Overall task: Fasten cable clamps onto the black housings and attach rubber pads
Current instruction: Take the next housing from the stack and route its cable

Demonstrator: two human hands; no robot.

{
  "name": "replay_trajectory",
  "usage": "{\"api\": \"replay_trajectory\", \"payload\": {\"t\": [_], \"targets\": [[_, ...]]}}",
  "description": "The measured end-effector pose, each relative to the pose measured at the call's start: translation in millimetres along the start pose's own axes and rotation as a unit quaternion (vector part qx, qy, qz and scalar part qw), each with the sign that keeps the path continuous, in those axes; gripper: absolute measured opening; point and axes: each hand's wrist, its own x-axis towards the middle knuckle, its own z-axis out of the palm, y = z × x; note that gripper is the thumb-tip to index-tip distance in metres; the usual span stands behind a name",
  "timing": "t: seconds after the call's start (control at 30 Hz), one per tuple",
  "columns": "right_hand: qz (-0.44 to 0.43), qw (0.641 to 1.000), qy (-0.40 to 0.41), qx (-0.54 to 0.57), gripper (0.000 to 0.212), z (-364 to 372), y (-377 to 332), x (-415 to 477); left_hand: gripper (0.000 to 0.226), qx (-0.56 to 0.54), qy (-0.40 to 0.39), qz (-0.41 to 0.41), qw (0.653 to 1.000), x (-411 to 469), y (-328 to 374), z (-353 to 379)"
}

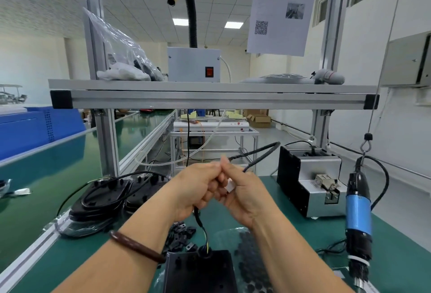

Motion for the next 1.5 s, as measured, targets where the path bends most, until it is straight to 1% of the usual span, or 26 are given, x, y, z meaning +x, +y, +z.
{"api": "replay_trajectory", "payload": {"t": [0.07, 0.13, 0.17, 0.2, 0.23, 0.3, 0.37, 0.43, 0.47, 0.57, 0.63, 0.7, 0.77, 0.8, 0.9, 0.93, 1.0, 1.1, 1.13, 1.2, 1.27, 1.33, 1.4, 1.5], "targets": [[-0.014, 0.999, -0.002, -0.035, 0.019, -3, -6, 0, 0.038, 0.005, 0.005, 0.016, 1.000, -2, -4, 0], [-0.036, 0.999, 0.005, -0.030, 0.016, -3, -14, 2, 0.034, -0.011, 0.026, 0.025, 0.999, -8, -16, 0], [-0.046, 0.999, 0.016, -0.020, 0.019, -3, -17, 3, 0.037, -0.013, 0.032, 0.018, 0.999, -14, -27, -2], [-0.054, 0.998, 0.029, -0.011, 0.021, -4, -18, 8, 0.042, 0.009, 0.033, 0.004, 0.999, -21, -40, -3], [-0.056, 0.997, 0.048, -0.005, 0.023, -3, -21, 10, 0.040, 0.066, 0.025, -0.007, 0.997, -30, -54, -3], [-0.056, 0.995, 0.082, 0.003, 0.028, -4, -19, 16, 0.021, 0.193, 0.018, -0.003, 0.981, -43, -80, -2], [-0.058, 0.991, 0.124, 0.009, 0.033, -6, -14, 22, 0.004, 0.244, 0.072, 0.027, 0.967, -47, -93, 0], [-0.063, 0.981, 0.186, -0.005, 0.033, -12, -9, 29, 0.009, 0.243, 0.133, 0.042, 0.960, -50, -98, 3], [-0.062, 0.972, 0.226, -0.020, 0.032, -19, -6, 32, 0.011, 0.238, 0.152, 0.050, 0.958, -51, -98, 4], [-0.022, 0.940, 0.333, -0.073, 0.027, -39, 9, 35, 0.014, 0.221, 0.165, 0.067, 0.959, -54, -99, 3], [0.003, 0.935, 0.353, -0.048, 0.029, -47, 20, 33, 0.014, 0.232, 0.167, 0.075, 0.955, -54, -100, 4], [0.017, 0.946, 0.324, 0.005, 0.032, -46, 19, 31, 0.017, 0.255, 0.179, 0.089, 0.946, -53, -102, 5], [0.025, 0.964, 0.263, 0.037, 0.030, -42, 11, 28, 0.023, 0.276, 0.190, 0.105, 0.937, -52, -105, 5], [0.029, 0.973, 0.227, 0.033, 0.029, -41, 8, 25, 0.024, 0.278, 0.192, 0.108, 0.935, -52, -107, 6], [0.055, 0.992, 0.111, -0.025, 0.031, -34, 5, 11, 0.022, 0.280, 0.196, 0.102, 0.934, -53, -108, 7], [0.063, 0.994, 0.081, -0.040, 0.032, -31, 7, 7, 0.021, 0.281, 0.197, 0.100, 0.934, -53, -108, 7], [0.072, 0.994, 0.046, -0.061, 0.030, -27, 12, 0, 0.019, 0.278, 0.199, 0.099, 0.934, -52, -108, 7], [0.078, 0.990, 0.008, -0.120, 0.014, -20, 20, -9, 0.018, 0.275, 0.205, 0.095, 0.934, -51, -108, 7], [0.078, 0.986, -0.005, -0.144, 0.012, -18, 23, -12, 0.018, 0.275, 0.204, 0.095, 0.935, -50, -108, 8], [0.064, 0.982, -0.003, -0.179, 0.021, -17, 28, -14, 0.018, 0.270, 0.203, 0.098, 0.936, -50, -108, 8], [0.051, 0.981, 0.034, -0.184, 0.031, -18, 33, -15, 0.020, 0.266, 0.209, 0.098, 0.936, -50, -107, 8], [0.061, 0.977, 0.044, -0.199, 0.026, -18, 35, -17, 0.022, 0.275, 0.212, 0.099, 0.933, -51, -108, 7], [0.071, 0.974, 0.014, -0.216, 0.017, -17, 38, -19, 0.023, 0.272, 0.210, 0.100, 0.934, -52, -108, 8], [0.048, 0.974, -0.007, -0.221, 0.017, -14, 39, -21, 0.021, 0.266, 0.222, 0.101, 0.933, -51, -108, 8]]}}
